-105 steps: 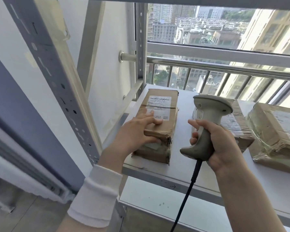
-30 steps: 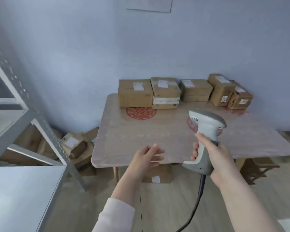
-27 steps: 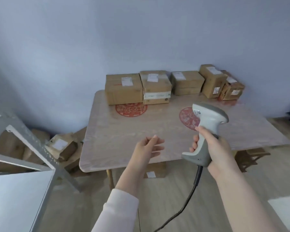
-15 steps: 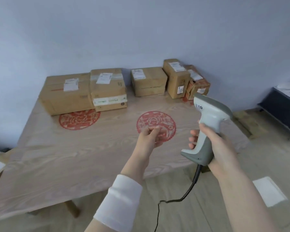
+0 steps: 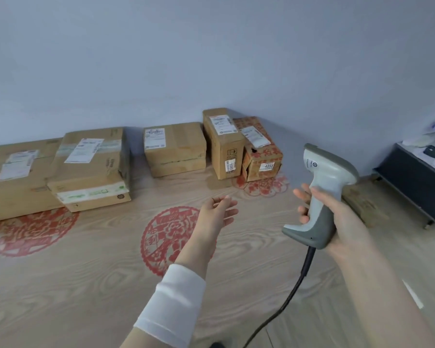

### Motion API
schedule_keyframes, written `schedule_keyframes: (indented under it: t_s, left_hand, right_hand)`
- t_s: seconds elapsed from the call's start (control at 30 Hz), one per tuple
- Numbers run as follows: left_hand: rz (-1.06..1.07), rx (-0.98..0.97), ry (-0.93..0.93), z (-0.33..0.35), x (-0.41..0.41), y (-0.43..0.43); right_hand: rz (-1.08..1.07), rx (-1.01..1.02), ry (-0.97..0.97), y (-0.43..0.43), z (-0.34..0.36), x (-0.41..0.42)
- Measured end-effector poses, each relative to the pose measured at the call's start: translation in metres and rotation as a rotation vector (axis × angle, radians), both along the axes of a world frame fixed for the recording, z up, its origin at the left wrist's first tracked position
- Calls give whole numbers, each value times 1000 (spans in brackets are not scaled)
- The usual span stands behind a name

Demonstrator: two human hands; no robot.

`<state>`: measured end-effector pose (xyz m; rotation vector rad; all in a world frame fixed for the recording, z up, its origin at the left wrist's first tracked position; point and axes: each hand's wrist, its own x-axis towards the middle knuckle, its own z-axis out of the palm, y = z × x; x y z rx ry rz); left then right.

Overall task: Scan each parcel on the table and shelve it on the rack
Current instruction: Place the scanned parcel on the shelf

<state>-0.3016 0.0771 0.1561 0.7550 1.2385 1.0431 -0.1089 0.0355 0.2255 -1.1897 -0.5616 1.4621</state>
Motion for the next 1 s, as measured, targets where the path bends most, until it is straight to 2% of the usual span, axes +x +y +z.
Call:
schedule_keyframes:
  t_s: [0.17, 0.4, 0.6, 0.8, 1.0]
  left_hand:
    - [-27, -93, -5, -21, 45, 85]
    - [-74, -204, 176, -49, 101, 201]
    - [27, -325, 413, -84, 133, 289]
    - [86, -409, 603, -114, 161, 325]
    - [191, -521, 711, -122, 172, 334]
  right_hand:
    - [-4, -79, -74, 60, -7, 37]
    - [35, -208, -61, 134, -30, 76]
    - [144, -301, -14, 181, -77, 104]
    - [307, -370, 82, 214, -102, 133]
    - [347, -393, 94, 229, -109, 149]
